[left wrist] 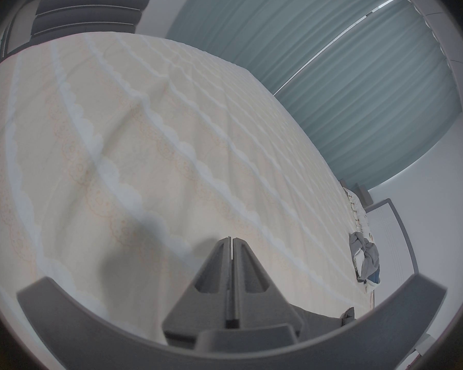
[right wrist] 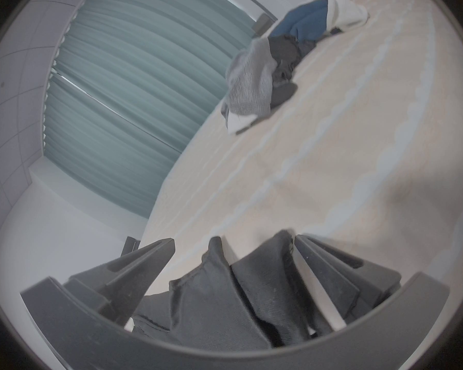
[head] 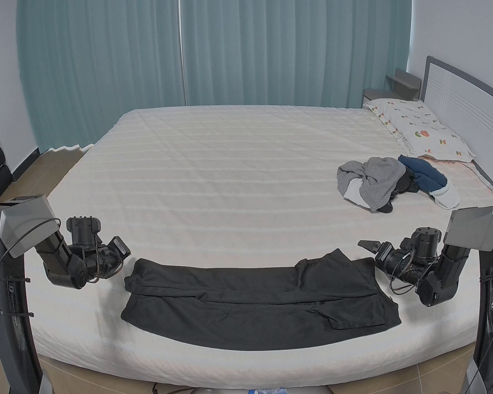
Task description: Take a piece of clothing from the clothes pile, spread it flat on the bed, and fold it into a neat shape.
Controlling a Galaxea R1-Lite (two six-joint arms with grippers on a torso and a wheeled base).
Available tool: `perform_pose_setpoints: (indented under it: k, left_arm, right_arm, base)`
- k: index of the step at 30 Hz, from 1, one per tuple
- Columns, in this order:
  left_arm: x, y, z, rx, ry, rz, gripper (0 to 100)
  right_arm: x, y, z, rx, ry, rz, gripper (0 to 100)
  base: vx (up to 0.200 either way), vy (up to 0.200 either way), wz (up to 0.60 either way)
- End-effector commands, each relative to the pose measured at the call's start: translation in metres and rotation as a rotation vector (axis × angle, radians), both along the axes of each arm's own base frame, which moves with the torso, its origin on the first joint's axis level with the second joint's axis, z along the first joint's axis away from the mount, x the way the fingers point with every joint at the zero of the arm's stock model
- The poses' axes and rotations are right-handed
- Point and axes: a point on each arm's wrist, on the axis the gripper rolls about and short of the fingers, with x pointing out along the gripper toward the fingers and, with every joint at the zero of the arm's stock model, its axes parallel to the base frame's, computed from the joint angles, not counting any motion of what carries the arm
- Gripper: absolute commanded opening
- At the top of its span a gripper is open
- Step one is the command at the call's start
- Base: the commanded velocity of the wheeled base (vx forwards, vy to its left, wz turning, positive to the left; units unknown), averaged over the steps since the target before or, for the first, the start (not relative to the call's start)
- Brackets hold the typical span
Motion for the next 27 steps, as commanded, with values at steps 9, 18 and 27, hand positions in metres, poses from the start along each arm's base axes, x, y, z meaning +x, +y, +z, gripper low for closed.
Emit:
perform_pose_setpoints:
  k: [9, 18, 27]
  left_arm:
    - [-0.002, 0.000, -0.003, 0.000, 0.012, 0.000, 0]
    - [-0.002, 0.000, -0.003, 0.000, 0.014, 0.000, 0]
    - [-0.004, 0.000, -0.003, -0.001, 0.018, 0.000, 0]
  right_arm:
    - [0.009, 0.011, -0.007, -0.011, 0.014, 0.003, 100]
    - [0.010, 0.000, -0.006, -0.010, 0.013, -0.029, 0]
    - [0.010, -0.007, -0.005, -0.008, 0.010, -0.046, 0]
  base:
    - [0.000, 0.000, 0.00]
    - [0.000, 0.000, 0.00]
    - [0.000, 0.000, 0.00]
